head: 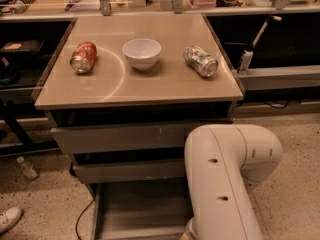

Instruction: Open bottom drawer

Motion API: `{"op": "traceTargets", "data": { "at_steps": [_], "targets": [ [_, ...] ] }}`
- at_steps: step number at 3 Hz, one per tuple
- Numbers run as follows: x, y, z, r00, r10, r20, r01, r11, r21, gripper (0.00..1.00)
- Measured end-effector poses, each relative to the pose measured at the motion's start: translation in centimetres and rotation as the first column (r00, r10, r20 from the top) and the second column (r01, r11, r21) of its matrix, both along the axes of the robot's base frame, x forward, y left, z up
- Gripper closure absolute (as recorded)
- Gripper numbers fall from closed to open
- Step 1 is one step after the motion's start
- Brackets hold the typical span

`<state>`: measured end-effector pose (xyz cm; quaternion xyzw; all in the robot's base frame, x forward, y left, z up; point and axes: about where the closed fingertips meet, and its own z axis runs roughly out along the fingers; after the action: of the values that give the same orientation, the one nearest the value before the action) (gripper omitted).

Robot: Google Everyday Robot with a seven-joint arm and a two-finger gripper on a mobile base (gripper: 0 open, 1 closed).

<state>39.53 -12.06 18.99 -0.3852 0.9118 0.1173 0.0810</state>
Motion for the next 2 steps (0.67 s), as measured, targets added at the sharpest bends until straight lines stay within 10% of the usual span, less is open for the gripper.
{"op": "traceTargets", "data": {
  "at_steps": [2],
  "targets": [
    [-1.4,-0.2,-0.3,0.9992,-0.011,-0.04,0.011,1.0,0.005,1.0]
  ]
}}
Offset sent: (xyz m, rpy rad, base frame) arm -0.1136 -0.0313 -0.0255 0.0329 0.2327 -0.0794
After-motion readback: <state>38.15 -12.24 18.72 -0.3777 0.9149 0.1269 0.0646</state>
